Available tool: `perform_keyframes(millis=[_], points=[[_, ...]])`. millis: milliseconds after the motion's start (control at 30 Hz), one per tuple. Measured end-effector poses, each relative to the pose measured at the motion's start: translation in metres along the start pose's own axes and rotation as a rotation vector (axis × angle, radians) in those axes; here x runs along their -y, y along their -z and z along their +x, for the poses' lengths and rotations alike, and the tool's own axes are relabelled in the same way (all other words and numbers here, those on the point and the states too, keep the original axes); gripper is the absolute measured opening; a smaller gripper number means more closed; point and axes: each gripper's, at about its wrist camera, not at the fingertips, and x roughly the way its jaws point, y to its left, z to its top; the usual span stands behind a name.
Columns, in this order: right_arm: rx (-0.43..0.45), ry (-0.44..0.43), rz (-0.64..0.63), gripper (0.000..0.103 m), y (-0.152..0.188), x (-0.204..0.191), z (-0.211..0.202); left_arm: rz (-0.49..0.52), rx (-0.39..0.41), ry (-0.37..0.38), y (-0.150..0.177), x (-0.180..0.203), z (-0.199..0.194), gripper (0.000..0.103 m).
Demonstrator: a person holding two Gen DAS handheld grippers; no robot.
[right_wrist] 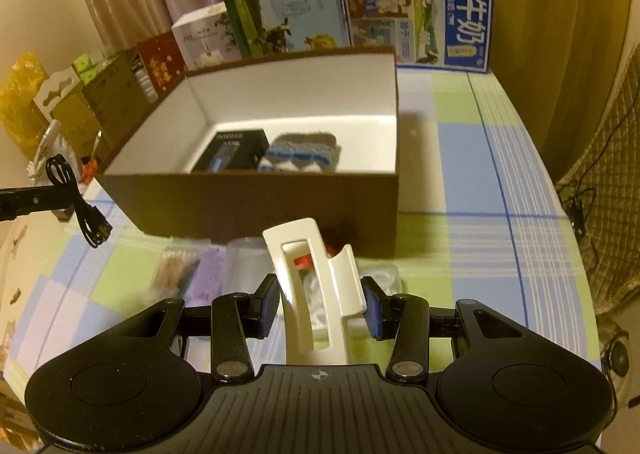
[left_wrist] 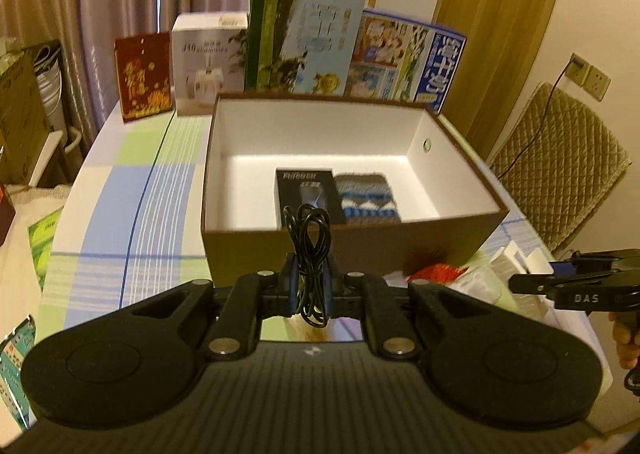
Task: Organize objects
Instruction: 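Carry the cable and hair clip over the cardboard box with both grippers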
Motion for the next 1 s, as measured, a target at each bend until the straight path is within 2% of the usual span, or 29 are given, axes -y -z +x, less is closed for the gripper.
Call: perform_keyframes(millis=[300, 633, 767, 1000], points=[[0.072, -0.040, -0.018, 0.041, -0.039, -0.009, 0.000, 0.026, 0.059, 0.018, -0.030, 0.003, -0.005, 0.009], [0.125, -0.061, -0.016, 0.041, -0.086, -0.017, 0.023, 0.039, 0.089, 0.009, -0.063, -0.005, 0.016, 0.009], [0.131, -0.056, -0.011, 0.041, -0.099, -0.015, 0.035, 0.037, 0.076, -0.008, -0.072, -0.012, 0.032, 0.009], [0.104, -0.024, 0.010, 0.041, -0.111, -0.008, 0.063, 0.021, -0.015, -0.045, -0.075, -0.026, 0.075, 0.009]])
